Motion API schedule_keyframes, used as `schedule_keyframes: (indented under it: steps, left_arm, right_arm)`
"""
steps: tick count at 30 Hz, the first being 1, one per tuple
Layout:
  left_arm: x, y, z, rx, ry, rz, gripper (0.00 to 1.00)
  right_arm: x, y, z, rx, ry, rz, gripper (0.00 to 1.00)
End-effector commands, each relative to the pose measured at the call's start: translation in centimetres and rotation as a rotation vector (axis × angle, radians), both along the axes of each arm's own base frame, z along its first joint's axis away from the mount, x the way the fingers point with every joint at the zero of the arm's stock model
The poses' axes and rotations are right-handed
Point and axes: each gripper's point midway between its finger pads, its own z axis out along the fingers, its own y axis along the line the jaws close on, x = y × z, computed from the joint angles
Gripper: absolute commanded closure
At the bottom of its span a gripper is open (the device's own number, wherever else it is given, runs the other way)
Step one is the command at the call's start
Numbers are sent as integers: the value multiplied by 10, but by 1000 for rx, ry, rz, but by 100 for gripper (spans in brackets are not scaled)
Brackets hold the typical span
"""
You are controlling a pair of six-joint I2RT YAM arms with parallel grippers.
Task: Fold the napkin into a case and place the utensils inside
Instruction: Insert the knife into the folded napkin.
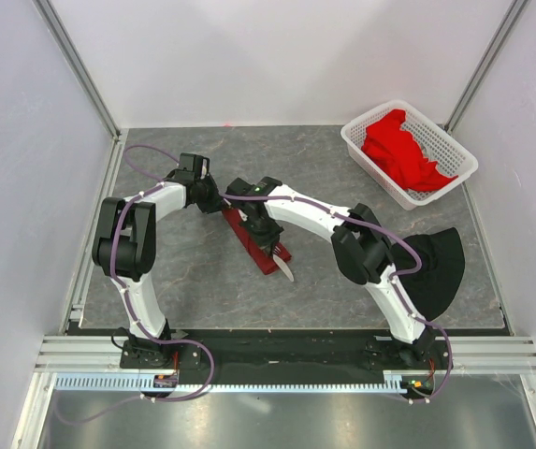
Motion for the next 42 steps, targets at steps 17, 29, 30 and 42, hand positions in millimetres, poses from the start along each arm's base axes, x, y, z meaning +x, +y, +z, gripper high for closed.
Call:
schedule_keyframes:
  steps: [17, 29, 30, 42]
  left_arm:
    - [-2, 0, 5, -6, -15, -9, 91]
    - [-3, 0, 6, -7, -17, -10, 91]
    - [-3, 0, 5, -7, -15, -10, 91]
    - [-4, -2, 6, -11, -17, -14, 91]
  right_arm:
    - [34, 33, 18, 127, -63, -46, 100]
    - [58, 46, 13, 185, -97, -74, 100]
    - [59, 48, 13, 188, -98, -73, 100]
    - [65, 64, 13, 239, -92, -81, 100]
